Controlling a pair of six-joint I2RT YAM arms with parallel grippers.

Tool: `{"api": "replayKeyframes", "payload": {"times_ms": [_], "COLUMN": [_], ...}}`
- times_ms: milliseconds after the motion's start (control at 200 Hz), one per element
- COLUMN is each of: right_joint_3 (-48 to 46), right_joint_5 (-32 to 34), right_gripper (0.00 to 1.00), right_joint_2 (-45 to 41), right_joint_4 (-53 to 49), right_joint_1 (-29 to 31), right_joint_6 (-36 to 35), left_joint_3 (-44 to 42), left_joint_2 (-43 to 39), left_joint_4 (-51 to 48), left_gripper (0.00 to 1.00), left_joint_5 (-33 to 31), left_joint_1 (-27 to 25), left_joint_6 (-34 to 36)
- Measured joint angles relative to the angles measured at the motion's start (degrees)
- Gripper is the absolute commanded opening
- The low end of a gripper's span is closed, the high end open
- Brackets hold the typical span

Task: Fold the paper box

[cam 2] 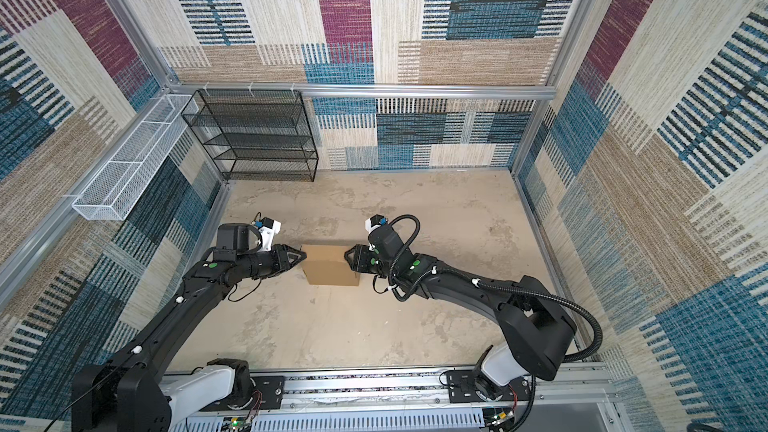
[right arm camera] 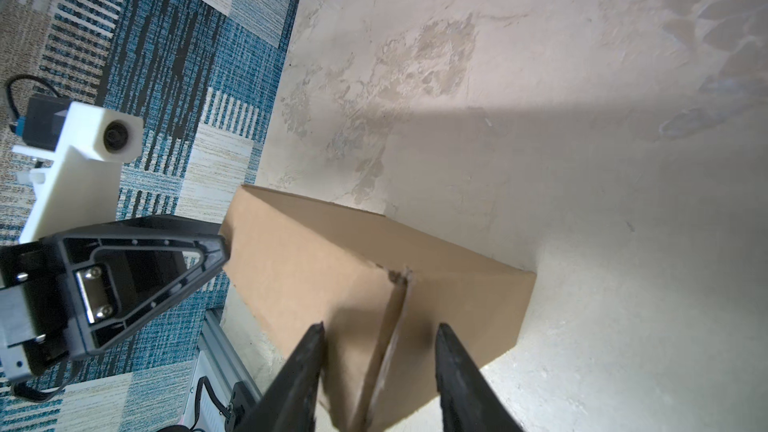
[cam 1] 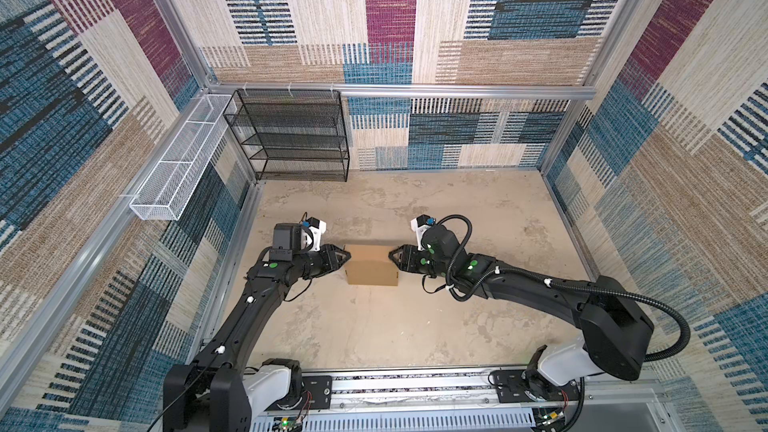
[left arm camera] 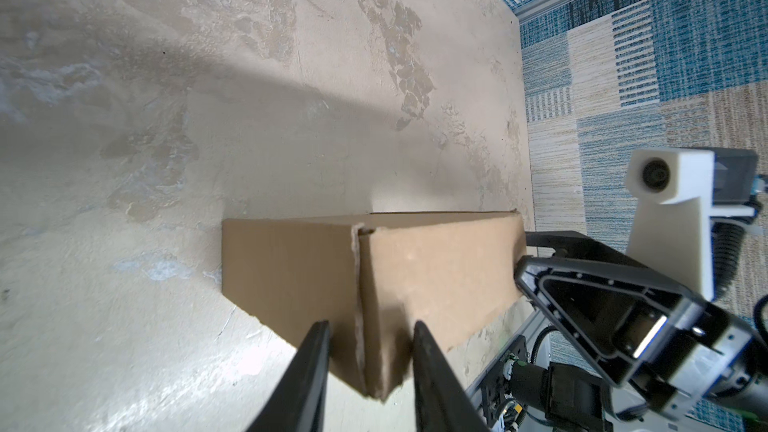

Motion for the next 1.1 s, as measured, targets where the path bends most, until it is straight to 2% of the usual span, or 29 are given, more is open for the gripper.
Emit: {"api": "replayKeyframes", "payload": {"times_ms": [426,741,1102], "right_joint_3": [-3.89,-4.63,-7.61], "right_joint_5": [-0.24,6.08,8.02], "right_gripper": [0.40,0.41,0.41], "right_joint_2": [-2.36,-3.52,-5.51], "right_joint_4": [3.65,2.80,4.42], "right_joint_1": [0.85,4.87,7.08], "right_joint_6": [-0.04,-0.02,2.32], "left_joint_3": [-5.62,-10.88,-14.19], "left_joint_2": [-6.49,-12.46,-17.77], "left_joint_4": [2.19,4.81,4.63], "left_gripper": [0.28,0.27,0.26], "left_joint_5": [0.94,1.22,1.05], "left_joint_1": [0.02,0.00,-0.35], "left_joint_6": [-1.77,-5.62,-8.66]}}
